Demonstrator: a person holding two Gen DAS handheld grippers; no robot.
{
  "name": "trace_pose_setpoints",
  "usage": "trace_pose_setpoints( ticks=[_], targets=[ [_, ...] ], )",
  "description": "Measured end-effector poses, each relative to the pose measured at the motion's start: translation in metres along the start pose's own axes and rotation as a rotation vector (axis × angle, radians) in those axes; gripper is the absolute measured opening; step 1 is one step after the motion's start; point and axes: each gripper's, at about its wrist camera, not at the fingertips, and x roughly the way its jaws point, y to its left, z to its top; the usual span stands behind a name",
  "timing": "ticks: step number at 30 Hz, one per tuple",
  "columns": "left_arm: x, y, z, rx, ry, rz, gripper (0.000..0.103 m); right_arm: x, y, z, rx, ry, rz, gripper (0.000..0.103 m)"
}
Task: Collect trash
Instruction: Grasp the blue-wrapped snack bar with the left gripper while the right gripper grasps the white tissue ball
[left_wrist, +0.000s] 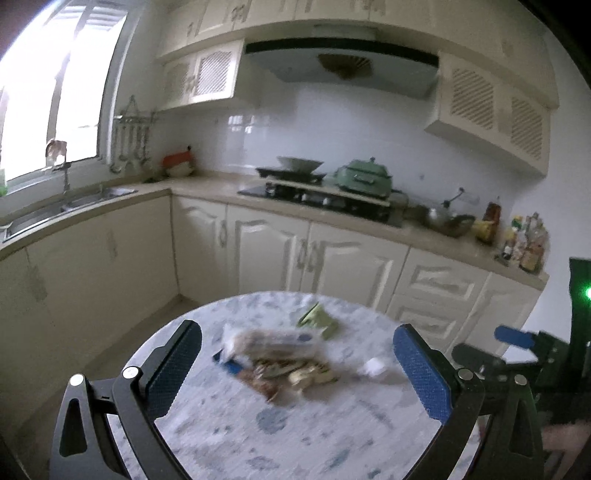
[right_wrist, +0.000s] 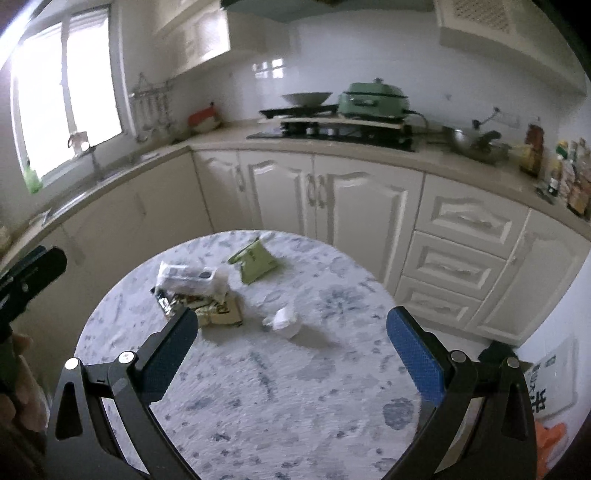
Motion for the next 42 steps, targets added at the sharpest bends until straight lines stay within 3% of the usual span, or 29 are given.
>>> trace_pose_setpoints(
  ticks=[10,23,34,37,38,40,42],
  targets=[
    [0.030,0.001,-0.004,-0.027,0.104,0.081,0.102,0.042,0.009,-0.003,-0.024,0.073,0.027,0.103],
    [0.154,0.016,0.001,-0.059,0.335,0.167,0.102,0.128,-0.006,-0.024,-0.012,0.221,0.019,0.103],
    [0.247,0.017,0.015,-0.078,0.441,0.225,0.101,0.170,-0.010,-0.030,0.000,0.269,0.037,0.103],
    [0.268,0.020,0.017,-0.094,0.453,0.225,0.095,0.176,-0.009,-0.030,-0.008,0.269,0.038,0.103],
    [0.272,0.022,0.016,-0.104,0.458,0.219,0.084,0.178,-0.008,-0.030,-0.012,0.271,0.037,0.103],
    [0.274,0.028,0.016,-0.100,0.450,0.213,0.079,0.183,-0.006,-0.031,-0.023,0.274,0.036,0.101],
    [0.273,0.033,0.016,-0.094,0.445,0.206,0.064,0.187,-0.004,-0.034,-0.028,0.281,0.035,0.096]
  ],
)
